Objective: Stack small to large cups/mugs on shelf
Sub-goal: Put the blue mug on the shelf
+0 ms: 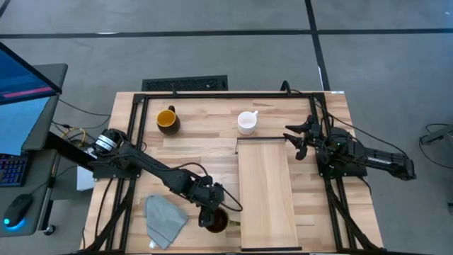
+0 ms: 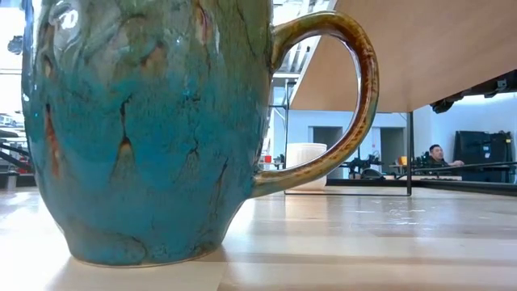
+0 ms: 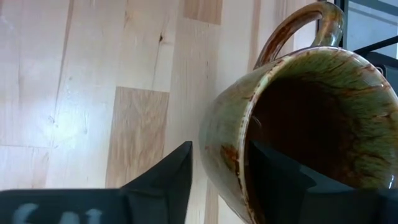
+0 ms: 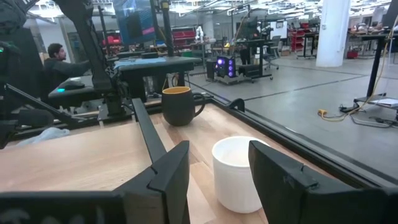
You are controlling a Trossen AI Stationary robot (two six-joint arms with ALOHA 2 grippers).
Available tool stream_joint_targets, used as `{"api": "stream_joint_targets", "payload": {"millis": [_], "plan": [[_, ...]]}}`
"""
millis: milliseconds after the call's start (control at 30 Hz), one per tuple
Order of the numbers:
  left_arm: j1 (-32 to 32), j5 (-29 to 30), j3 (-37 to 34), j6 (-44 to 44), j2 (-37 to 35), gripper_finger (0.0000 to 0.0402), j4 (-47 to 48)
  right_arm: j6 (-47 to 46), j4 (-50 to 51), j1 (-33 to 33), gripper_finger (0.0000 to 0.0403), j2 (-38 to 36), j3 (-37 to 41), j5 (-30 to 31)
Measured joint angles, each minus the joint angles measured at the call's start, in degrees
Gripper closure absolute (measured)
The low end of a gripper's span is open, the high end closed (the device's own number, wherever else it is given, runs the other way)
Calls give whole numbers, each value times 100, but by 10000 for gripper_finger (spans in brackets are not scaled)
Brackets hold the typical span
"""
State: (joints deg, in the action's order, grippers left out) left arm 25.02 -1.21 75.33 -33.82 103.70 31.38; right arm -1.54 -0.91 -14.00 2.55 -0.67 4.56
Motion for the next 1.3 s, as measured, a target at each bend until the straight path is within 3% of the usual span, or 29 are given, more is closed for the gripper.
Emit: {"api": "stream_joint_targets", "payload": {"millis": [400, 1300], "plan": [[-104, 32, -7, 59, 0, 380, -85, 0, 0, 0, 214, 0, 0, 0], [-203, 35, -7, 280, 0, 379, -83, 0, -2, 0, 214, 0, 0, 2]]}}
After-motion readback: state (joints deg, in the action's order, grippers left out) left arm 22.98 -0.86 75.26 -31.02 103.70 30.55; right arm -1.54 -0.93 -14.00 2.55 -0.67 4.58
